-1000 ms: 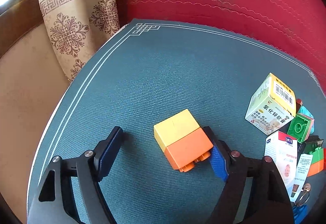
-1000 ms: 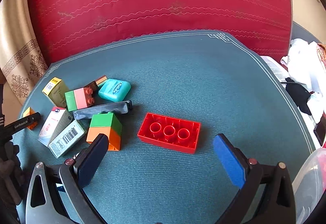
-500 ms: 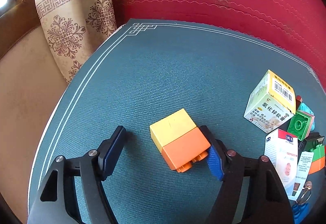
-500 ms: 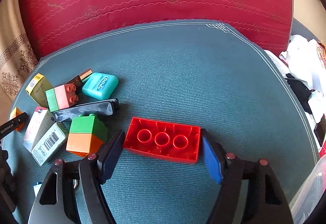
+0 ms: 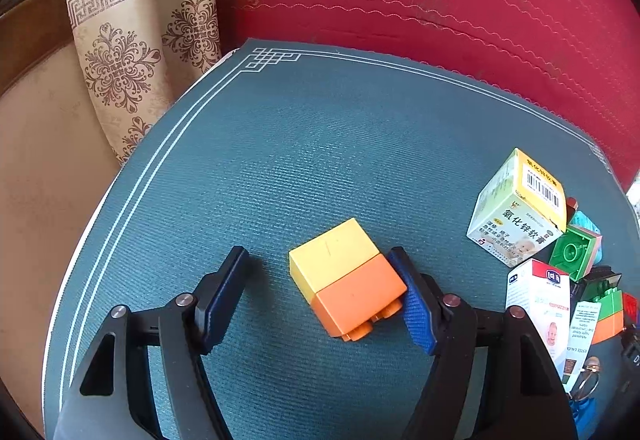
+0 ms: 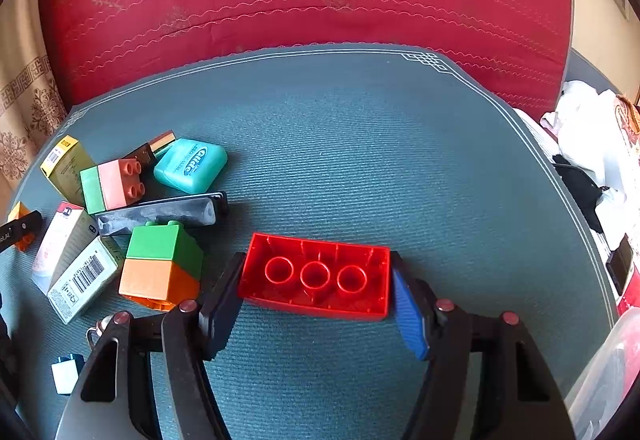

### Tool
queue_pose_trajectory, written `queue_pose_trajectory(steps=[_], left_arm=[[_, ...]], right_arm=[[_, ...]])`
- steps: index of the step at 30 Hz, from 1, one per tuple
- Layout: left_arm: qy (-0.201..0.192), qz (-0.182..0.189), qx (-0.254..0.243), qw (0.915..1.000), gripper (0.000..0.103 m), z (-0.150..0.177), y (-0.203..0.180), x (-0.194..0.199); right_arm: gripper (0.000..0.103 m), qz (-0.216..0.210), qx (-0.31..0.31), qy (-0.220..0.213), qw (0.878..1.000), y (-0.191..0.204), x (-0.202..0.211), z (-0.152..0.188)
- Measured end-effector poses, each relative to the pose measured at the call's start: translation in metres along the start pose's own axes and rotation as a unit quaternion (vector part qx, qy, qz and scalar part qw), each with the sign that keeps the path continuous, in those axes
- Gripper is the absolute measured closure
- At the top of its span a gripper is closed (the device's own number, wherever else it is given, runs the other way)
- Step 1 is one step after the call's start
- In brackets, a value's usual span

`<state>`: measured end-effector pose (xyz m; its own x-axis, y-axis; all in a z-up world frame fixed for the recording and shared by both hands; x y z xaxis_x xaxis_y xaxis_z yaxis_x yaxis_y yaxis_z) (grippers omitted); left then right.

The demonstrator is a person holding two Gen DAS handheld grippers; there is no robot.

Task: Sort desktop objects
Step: 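Grasp the orange-yellow brick with left tool while right tool grasps the red brick, then carry both bricks to the clear bowl and open both tools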

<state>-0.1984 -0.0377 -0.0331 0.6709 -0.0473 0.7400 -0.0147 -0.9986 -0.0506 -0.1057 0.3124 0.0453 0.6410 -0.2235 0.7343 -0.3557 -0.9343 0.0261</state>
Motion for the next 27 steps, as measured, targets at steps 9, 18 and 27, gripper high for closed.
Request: queue_pose_trajectory(steps=[9,18,27], left_arm=[[-0.015,0.013,0.005,0.9998,0.053,0.000,-0.002,0.006],[-0.029,0.024,0.001,0.9993,0.053,0.001,-0.005,0.013],[-0.036,0.026,-0.005,0.9990,0.053,0.007,-0.004,0.017]], right_arm=[[0.032,-0.010,-0.002,-0.006,1.000,0.006,0.010,0.008],[0.032,-0.008,-0.006,-0.019,1.000,0.010,0.023,0.013],[0.032,-0.018,-0.016,-0.016,1.000,0.011,0.018,0.016]])
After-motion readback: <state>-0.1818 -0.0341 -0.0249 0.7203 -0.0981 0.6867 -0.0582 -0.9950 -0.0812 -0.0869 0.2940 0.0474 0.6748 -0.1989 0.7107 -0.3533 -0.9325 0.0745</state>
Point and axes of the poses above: each gripper's, at about its wrist camera, not at the fingertips, and x roughly against the way its jaws point, y to its left, z to its underside, the point moved 7 cm from there along -x, roughly the way its jaws point
